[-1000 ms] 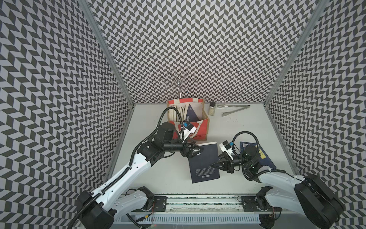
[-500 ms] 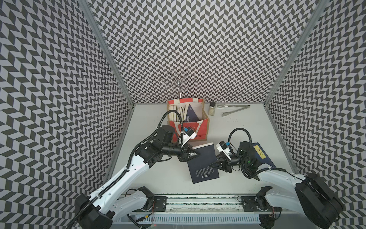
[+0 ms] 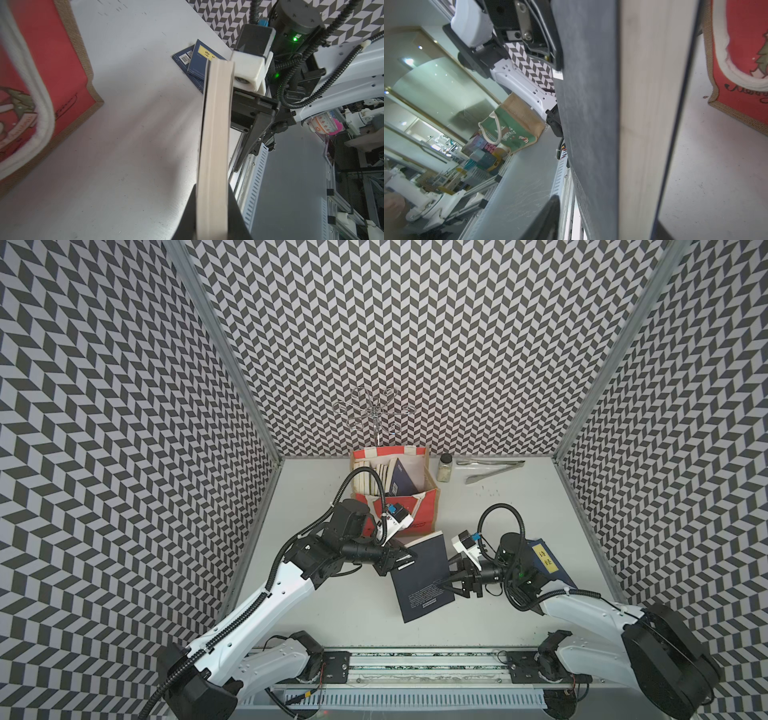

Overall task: Put the books into the canvas bag
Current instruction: Pick up the book from the center of the board.

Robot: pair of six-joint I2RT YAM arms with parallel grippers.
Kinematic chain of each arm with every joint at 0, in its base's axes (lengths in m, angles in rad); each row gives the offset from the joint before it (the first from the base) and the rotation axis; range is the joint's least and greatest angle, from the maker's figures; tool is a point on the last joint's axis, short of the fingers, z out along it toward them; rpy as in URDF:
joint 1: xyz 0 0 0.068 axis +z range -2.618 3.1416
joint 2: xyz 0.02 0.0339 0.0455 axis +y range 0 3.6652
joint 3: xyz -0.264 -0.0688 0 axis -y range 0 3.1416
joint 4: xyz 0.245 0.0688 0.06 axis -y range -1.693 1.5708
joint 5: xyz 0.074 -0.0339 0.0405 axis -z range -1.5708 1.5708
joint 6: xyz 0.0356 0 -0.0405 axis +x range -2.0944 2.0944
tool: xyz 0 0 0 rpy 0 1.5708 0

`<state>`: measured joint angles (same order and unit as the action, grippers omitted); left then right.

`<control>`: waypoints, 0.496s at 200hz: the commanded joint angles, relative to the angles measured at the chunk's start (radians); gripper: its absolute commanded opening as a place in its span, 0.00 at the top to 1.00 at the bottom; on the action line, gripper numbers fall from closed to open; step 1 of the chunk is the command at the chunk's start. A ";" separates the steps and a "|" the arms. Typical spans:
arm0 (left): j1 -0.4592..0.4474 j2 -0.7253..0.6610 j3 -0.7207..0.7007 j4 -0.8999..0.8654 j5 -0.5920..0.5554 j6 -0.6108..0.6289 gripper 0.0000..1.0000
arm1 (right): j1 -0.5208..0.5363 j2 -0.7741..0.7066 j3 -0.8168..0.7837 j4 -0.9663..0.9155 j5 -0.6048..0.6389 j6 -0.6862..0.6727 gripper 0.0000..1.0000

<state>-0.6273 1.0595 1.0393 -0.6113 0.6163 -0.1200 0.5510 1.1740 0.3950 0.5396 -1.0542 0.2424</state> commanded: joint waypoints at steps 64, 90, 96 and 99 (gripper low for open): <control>0.162 0.063 0.367 0.136 -0.176 -0.070 1.00 | -0.077 -0.190 0.073 -0.256 0.582 0.067 0.01; 0.258 0.058 0.408 0.268 -0.220 -0.167 1.00 | -0.083 -0.210 0.069 -0.287 0.661 0.085 0.01; 0.272 0.057 0.410 0.299 -0.235 -0.187 1.00 | -0.083 -0.212 0.068 -0.292 0.662 0.087 0.01; 0.279 0.057 0.412 0.314 -0.246 -0.198 1.00 | -0.083 -0.212 0.069 -0.295 0.662 0.089 0.01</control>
<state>-0.4065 1.1370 1.3960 -0.5053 0.4362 -0.2123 0.4744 0.9844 0.4511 0.2695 -0.5041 0.3038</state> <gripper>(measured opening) 0.128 0.994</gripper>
